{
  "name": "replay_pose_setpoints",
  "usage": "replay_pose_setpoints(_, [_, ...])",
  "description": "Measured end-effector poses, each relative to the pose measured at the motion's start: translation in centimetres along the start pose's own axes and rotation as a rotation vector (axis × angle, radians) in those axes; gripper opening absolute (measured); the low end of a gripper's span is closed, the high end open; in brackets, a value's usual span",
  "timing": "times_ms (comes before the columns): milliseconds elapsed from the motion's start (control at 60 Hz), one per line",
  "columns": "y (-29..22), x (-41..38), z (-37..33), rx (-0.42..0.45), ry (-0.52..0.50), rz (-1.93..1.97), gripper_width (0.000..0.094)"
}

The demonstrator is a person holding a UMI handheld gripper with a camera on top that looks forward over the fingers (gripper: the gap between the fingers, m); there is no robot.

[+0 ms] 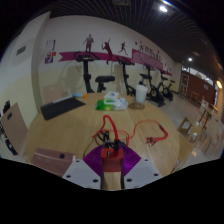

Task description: Unplug charger

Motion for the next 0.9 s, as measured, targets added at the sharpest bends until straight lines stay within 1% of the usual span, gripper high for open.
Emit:
replay_pose_setpoints(133, [3.5, 0.2, 2.1, -0.096, -0.034, -0.005, 0.0312])
replay_pose_setpoints(150, [3.9, 0.1, 2.4, -0.110, -0.041, -0.004, 0.0346])
replay_pose_setpoints(183, [4.1, 0.2, 2.4, -0.126, -0.049, 0.004, 0.0446])
replay_pose_setpoints(200, [4.1, 0.3, 2.3, -0.130, -0.046, 0.008, 0.0476])
replay_pose_setpoints(283, [3.6, 1.1, 0.6, -0.141, -0.040, 0.020, 0.0867])
replay_pose_setpoints(300, [3.3, 1.2, 0.1, -0.141, -0.038, 0.024, 0.0864])
replay_pose_setpoints(317, [3.0, 1.4, -0.4, -0.138, -0.036, 0.029, 0.0838])
replay_pose_setpoints(333, [2.4, 1.5, -0.6, -0.138, -0.035, 0.036, 0.0837])
replay_pose_setpoints(433, [-0.2, 2.4, -6.5, -0.132, -0.053, 0.074, 0.0851])
replay_pose_setpoints(450, [-0.6, 2.3, -6.8, -0.134, -0.055, 0.078, 0.0847])
replay_pose_setpoints(567, [-2.8, 3.8, -15.6, -0.184, -0.079, 0.065, 0.0849])
replay_pose_setpoints(583, [-2.6, 3.8, -15.7, -0.186, -0.079, 0.065, 0.0853])
replay_pose_setpoints(633, [-3.3, 4.2, -19.5, -0.194, -0.078, 0.063, 0.0848])
replay_pose_setpoints(700, [-3.4, 4.6, -22.9, -0.178, -0.074, 0.058, 0.0847])
replay_pose_setpoints(750, [-3.1, 5.1, -25.2, -0.174, -0.052, 0.050, 0.0848])
replay_pose_setpoints(800, [-2.5, 5.6, -27.2, -0.186, -0.025, 0.042, 0.0853])
replay_pose_setpoints(900, [-1.2, 5.9, -29.7, -0.195, -0.005, 0.038, 0.0846])
Point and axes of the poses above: the point between the fingertips, and its own axes, seen from behind it with the camera up: x to the right, y down, z forward, the way the camera looks, the point moved 8 cm from there along -z, backward, against the way the camera looks, and after that the axes turned 15 degrees about -z, right-handed, at the moved point
